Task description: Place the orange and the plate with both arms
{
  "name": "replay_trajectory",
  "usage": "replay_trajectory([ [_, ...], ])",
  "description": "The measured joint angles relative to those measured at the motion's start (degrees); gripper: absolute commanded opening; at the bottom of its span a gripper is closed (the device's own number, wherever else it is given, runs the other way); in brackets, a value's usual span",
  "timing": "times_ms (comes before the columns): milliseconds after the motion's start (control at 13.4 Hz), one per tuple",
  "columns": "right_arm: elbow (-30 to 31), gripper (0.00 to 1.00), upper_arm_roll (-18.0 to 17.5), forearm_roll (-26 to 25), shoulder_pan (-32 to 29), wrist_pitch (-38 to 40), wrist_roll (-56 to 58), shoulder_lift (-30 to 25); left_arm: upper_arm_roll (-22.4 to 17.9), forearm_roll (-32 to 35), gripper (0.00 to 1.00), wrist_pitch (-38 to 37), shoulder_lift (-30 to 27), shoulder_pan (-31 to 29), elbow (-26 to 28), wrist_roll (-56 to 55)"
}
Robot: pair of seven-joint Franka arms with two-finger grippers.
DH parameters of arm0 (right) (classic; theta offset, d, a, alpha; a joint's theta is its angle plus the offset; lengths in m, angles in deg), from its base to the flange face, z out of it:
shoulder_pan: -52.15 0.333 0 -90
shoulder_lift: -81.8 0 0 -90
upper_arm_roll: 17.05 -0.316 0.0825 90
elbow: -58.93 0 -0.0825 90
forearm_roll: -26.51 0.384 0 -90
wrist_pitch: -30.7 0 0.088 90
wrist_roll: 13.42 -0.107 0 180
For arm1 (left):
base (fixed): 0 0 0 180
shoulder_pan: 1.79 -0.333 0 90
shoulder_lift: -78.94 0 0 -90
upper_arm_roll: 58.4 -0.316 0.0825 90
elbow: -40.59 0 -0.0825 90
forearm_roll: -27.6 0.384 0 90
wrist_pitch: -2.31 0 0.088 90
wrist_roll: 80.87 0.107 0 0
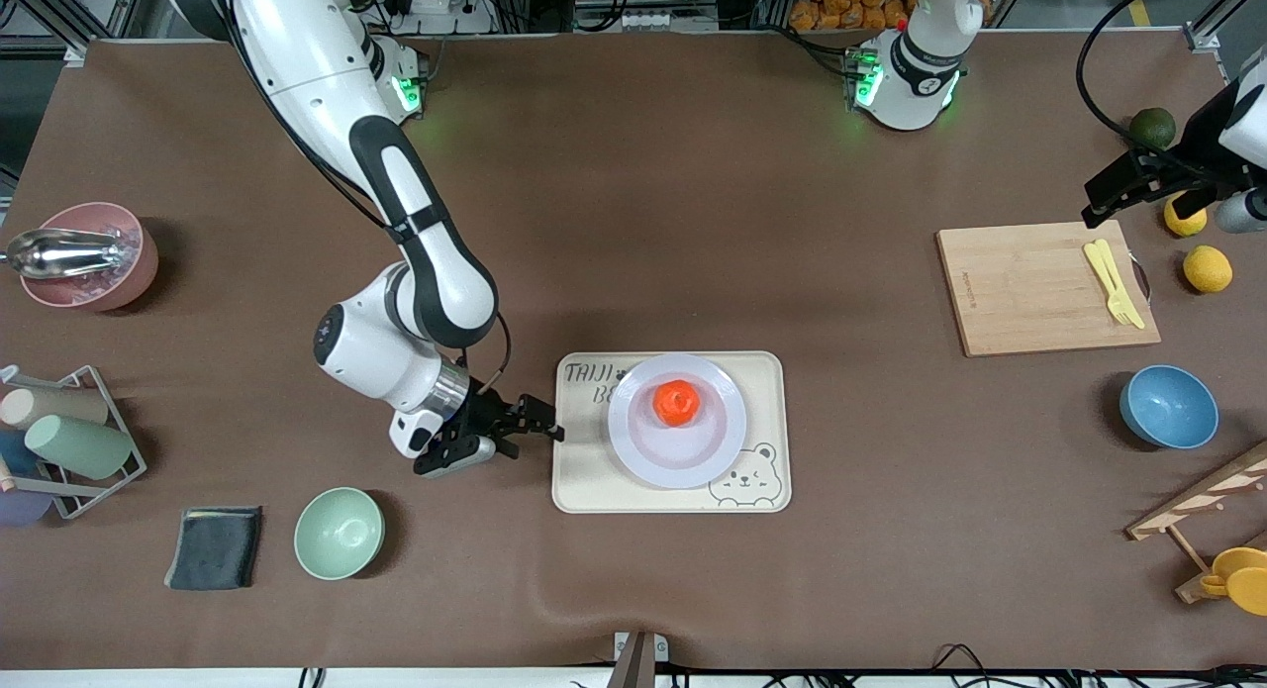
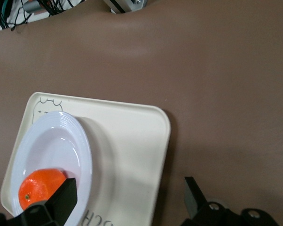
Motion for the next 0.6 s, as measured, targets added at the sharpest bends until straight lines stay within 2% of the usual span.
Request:
replay_trajectory([
  [298,-0.12,1.00,6.27,-13.53,-0.12,10.15,0.72,-4.34,0.01,0.00,1.00,0.00,0.00,0.00,0.00,0.00],
  [447,-0.18,1.00,10.16,-17.15,-0.22,18.86,2.23,-7.50,0.05,0.00,1.00,0.00,0.00,0.00,-0.01,0.00],
  [596,-0.24,1.00,16.06,-19.71,-0.39,29.96,4.84,-11.07,0.09,0.00,1.00,0.00,0.00,0.00,-0.01,0.00],
])
